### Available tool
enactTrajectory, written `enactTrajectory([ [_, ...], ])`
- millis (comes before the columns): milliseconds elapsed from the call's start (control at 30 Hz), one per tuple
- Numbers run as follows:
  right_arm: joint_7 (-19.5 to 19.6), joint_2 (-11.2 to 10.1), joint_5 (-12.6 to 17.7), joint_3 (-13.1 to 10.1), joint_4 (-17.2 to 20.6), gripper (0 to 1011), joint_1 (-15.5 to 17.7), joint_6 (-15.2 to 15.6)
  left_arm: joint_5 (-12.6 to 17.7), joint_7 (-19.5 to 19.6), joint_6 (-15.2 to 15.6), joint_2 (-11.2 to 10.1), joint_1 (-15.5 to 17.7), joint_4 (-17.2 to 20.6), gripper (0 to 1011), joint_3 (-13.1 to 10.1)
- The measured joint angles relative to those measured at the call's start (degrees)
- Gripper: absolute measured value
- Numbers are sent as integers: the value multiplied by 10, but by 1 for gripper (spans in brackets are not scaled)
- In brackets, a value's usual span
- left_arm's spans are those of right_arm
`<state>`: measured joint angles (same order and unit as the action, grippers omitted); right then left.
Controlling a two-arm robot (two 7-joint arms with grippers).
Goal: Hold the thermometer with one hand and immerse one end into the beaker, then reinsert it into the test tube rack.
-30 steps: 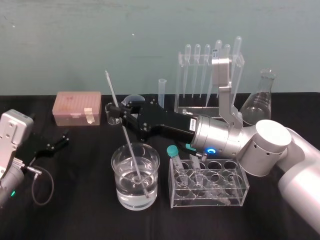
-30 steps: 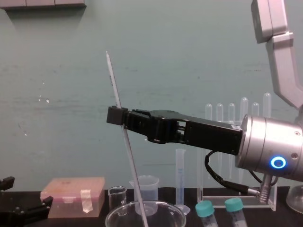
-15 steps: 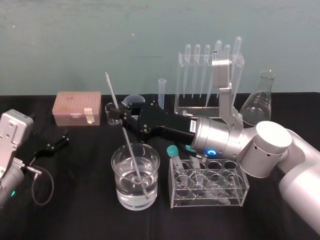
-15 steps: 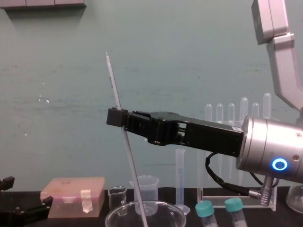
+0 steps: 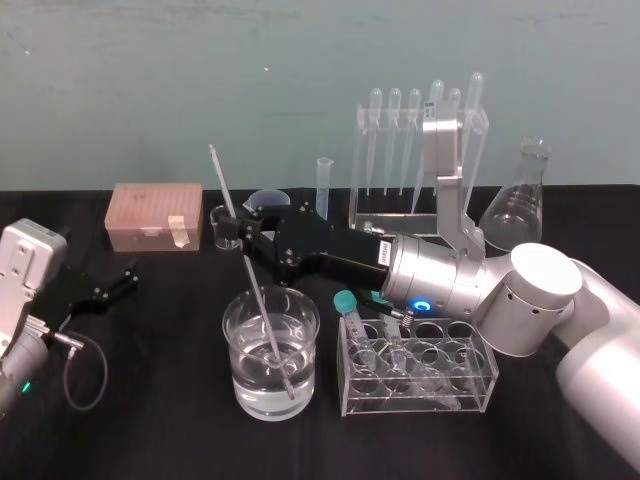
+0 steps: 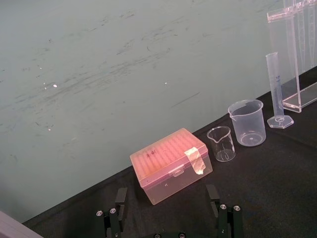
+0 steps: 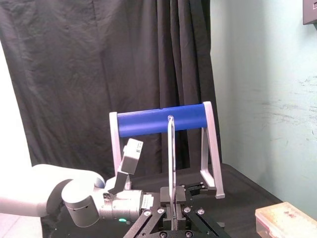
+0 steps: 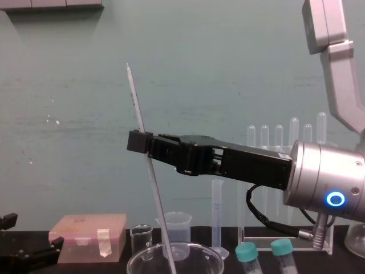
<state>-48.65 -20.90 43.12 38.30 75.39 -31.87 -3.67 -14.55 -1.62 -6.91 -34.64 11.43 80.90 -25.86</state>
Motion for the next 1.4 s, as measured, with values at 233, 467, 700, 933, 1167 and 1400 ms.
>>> enactTrajectory([
  [233,0,0,0,0,-1,51,0,0,0,0,0,0,0,0,1008,0],
  [467,0,0,0,0,-1,51,0,0,0,0,0,0,0,0,1008,0],
  [700,0,0,0,0,-3,51,0,0,0,0,0,0,0,0,1008,0],
  [933,0,0,0,-1,-3,51,-1,0,0,0,0,0,0,0,1008,0],
  [1167,0,0,1,-2,-3,51,-1,-1,0,0,0,0,0,0,1008,0],
  [1400,0,-1,1,-2,-3,51,-1,-2,0,0,0,0,0,0,1008,0],
])
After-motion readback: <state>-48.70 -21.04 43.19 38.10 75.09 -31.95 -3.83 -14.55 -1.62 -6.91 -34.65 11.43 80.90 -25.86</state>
